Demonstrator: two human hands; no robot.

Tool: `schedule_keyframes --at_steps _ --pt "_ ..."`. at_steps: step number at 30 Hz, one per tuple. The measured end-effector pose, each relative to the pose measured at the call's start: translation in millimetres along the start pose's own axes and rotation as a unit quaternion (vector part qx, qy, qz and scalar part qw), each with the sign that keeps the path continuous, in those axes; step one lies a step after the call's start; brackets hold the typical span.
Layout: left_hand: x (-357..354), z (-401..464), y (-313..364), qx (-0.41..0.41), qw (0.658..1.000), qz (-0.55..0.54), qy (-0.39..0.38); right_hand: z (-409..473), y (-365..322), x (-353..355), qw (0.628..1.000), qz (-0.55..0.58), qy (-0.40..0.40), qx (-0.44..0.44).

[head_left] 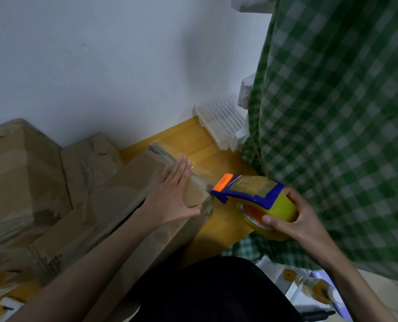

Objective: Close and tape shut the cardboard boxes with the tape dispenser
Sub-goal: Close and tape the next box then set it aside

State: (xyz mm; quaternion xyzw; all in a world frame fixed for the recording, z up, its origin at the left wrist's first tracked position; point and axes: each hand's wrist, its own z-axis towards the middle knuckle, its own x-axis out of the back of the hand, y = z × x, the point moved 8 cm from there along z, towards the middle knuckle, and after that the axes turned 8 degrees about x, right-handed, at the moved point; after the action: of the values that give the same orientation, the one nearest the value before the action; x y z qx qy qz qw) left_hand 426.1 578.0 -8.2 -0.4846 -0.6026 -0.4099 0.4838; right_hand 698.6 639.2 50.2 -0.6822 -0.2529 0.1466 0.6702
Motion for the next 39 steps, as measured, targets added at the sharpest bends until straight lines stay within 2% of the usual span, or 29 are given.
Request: schedule_keyframes --at_steps 4,13,20,28,32,39 --pt "1.8 -6.9 26.4 -0.066 0.997 -0.001 0.028 -1.3 -5.1 -1.9 1.0 0.001 0.001 0.012" --pt "-2.9 11.0 23.7 -0.031 0.998 0.027 0.041 3.9 -7.6 -4.3 0.999 -0.026 -0.024 -0.004" --pt "0.2 15.0 17.8 -0.025 0.998 0.033 0.046 -11.3 -4.8 24.8 1.0 0.003 0.022 -0.011" --pt "-1.0 12.8 21.8 -0.029 0.999 0.016 0.023 17.7 -19.4 17.6 0.983 -0.183 -0.001 0.014" --pt "-1.3 14.2 21.9 -0.031 0.999 0.021 0.023 40.7 -36.3 -7.1 0.963 -0.26 -0.066 0.023" --pt "-3.9 14.6 21.9 -0.033 0.999 0.018 0.021 79.8 -47.1 -39.1 0.916 -0.375 -0.141 -0.028"
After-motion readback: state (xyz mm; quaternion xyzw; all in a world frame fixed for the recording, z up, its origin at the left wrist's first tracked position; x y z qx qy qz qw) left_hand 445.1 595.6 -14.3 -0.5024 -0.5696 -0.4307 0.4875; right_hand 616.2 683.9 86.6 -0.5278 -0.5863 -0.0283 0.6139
